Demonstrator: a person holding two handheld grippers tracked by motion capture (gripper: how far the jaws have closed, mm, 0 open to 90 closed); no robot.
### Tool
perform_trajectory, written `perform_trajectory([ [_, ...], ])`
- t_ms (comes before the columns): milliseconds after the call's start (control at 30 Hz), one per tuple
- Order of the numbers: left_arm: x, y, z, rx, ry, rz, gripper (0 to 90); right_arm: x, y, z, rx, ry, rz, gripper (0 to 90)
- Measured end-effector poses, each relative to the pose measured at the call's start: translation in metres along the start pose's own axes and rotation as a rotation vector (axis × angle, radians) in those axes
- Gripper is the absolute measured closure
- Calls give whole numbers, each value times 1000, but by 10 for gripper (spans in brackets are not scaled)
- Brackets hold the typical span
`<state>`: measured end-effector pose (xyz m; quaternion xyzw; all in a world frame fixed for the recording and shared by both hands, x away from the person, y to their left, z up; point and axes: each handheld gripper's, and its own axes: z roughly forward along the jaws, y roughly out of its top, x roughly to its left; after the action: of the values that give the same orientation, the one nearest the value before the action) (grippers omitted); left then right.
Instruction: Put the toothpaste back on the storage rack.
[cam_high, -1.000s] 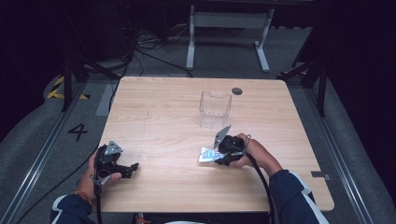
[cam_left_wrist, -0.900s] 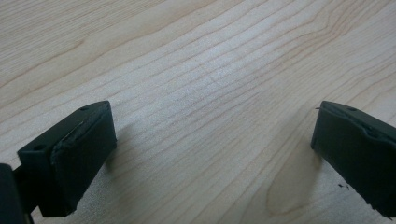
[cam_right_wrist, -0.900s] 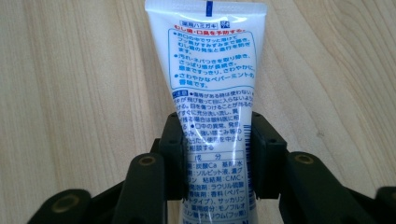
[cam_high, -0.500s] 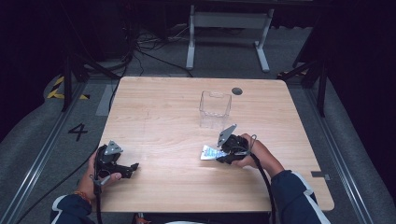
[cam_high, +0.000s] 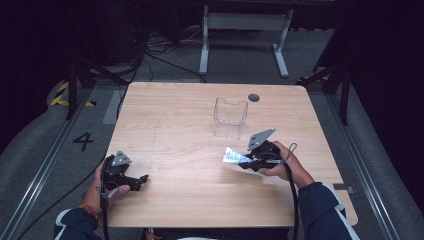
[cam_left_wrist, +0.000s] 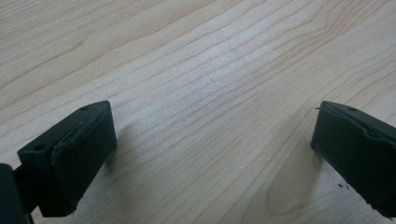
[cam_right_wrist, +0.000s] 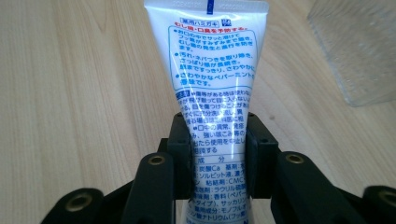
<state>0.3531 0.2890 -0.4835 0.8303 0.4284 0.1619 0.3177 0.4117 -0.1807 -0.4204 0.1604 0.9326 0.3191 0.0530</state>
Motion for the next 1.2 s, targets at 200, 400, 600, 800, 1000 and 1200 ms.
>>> perform_trajectory([
  [200, 0, 0, 0, 0, 0, 0, 5, -2, -2, -23, -100, -20, 15, 696],
  [400, 0, 0, 0, 0, 0, 0, 5, -4, -3, -33, -141, -32, 17, 696],
  [600, 0, 0, 0, 0, 0, 0, 4, -6, -4, -40, -178, -46, 35, 696],
  [800, 0, 0, 0, 0, 0, 0, 5, -8, -6, -46, -219, -51, 38, 696],
  [1000, 0, 0, 0, 0, 0, 0, 5, -9, -5, -48, -237, -64, 39, 696],
  [1200, 0, 0, 0, 0, -1, 0, 4, -9, -2, -49, -250, -80, 38, 696],
])
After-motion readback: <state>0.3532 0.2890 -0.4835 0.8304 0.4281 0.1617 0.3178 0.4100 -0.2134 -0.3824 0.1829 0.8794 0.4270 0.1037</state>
